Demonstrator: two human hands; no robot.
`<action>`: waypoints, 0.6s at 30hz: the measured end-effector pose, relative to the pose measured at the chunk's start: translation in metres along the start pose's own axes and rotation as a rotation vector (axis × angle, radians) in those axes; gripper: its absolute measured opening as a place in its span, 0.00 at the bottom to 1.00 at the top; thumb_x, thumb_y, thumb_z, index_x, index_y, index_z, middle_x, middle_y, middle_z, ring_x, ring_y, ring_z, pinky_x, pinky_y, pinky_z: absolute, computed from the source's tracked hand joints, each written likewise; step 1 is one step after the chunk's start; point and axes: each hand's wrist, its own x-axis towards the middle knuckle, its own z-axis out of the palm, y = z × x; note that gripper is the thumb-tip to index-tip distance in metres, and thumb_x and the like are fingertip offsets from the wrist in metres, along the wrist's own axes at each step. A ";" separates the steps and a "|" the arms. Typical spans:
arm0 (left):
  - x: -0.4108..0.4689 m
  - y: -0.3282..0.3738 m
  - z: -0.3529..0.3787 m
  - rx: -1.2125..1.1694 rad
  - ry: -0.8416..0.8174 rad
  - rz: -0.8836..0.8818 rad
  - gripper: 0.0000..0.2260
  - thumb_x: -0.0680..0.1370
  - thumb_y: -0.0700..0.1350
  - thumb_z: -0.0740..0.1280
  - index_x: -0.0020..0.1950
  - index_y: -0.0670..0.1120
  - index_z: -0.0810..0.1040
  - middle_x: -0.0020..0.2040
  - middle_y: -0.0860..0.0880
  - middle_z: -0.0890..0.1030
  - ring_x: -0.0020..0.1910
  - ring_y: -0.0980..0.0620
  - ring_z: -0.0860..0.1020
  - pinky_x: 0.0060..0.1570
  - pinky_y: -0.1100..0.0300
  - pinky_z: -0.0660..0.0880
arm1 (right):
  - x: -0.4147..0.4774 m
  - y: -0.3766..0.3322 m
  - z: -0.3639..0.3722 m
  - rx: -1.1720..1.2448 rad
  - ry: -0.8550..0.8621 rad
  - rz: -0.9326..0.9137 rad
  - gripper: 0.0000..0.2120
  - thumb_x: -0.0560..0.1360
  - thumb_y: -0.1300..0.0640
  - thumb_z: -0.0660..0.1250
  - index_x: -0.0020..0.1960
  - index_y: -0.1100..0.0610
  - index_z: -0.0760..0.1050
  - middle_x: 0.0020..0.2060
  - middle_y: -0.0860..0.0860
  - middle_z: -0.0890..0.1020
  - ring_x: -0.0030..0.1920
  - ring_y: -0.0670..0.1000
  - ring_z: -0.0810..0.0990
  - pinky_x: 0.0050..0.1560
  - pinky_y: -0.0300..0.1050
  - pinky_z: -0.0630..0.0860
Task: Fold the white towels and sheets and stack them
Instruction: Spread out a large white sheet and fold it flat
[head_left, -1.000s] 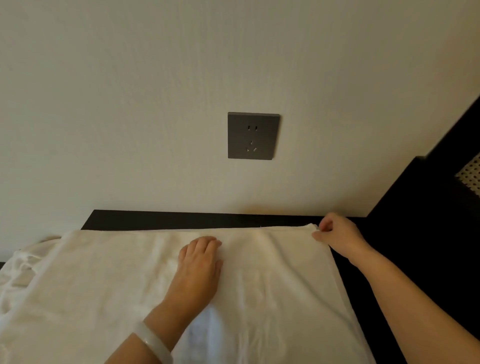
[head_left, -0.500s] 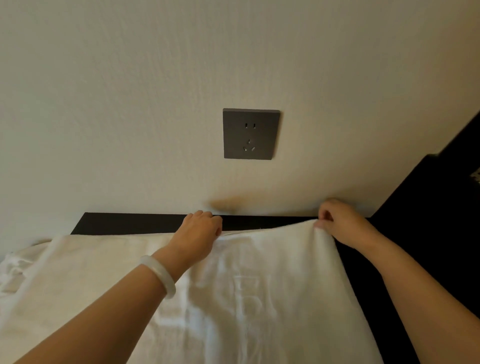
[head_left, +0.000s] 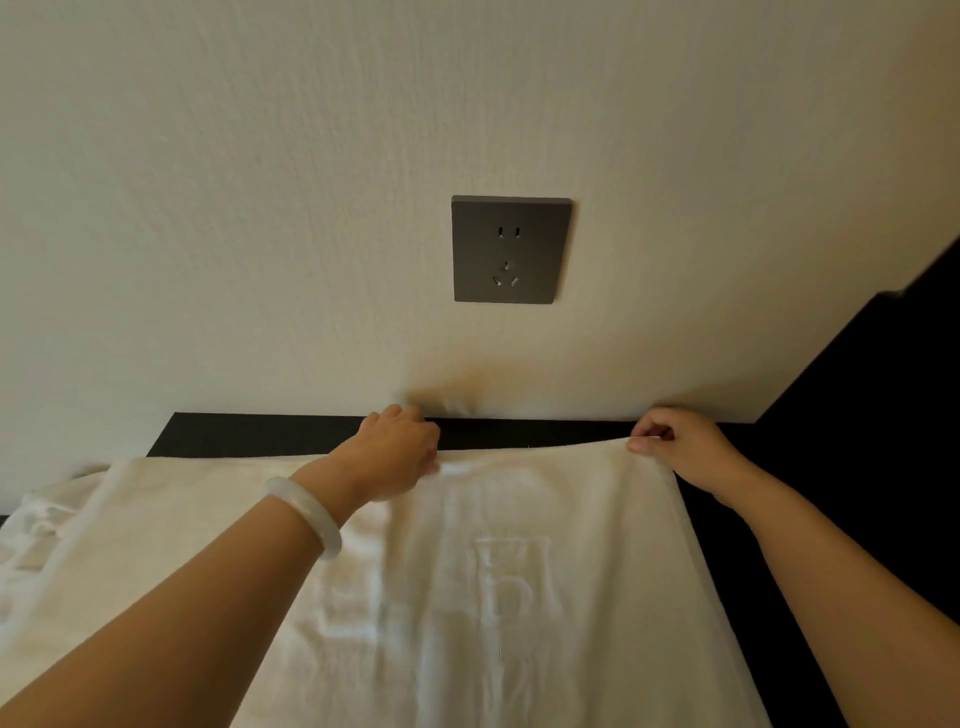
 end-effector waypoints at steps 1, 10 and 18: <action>0.002 0.001 0.001 -0.008 0.050 0.000 0.06 0.82 0.51 0.61 0.50 0.50 0.71 0.53 0.50 0.71 0.49 0.51 0.67 0.55 0.56 0.67 | 0.000 0.001 0.000 0.040 0.009 0.015 0.07 0.73 0.62 0.74 0.39 0.56 0.78 0.38 0.49 0.79 0.40 0.49 0.76 0.40 0.39 0.69; 0.002 0.002 0.019 -0.163 0.119 -0.084 0.05 0.82 0.46 0.61 0.50 0.49 0.65 0.49 0.51 0.70 0.46 0.51 0.67 0.48 0.58 0.63 | -0.042 -0.025 0.032 -0.548 0.351 -0.202 0.15 0.78 0.53 0.63 0.59 0.61 0.78 0.58 0.59 0.78 0.60 0.62 0.75 0.61 0.55 0.68; -0.007 0.012 0.042 -0.149 0.377 -0.092 0.06 0.80 0.35 0.59 0.52 0.45 0.70 0.48 0.48 0.72 0.46 0.47 0.68 0.51 0.53 0.66 | -0.079 0.007 0.043 -0.687 0.045 0.016 0.31 0.83 0.40 0.45 0.81 0.49 0.39 0.80 0.47 0.42 0.79 0.47 0.40 0.78 0.50 0.38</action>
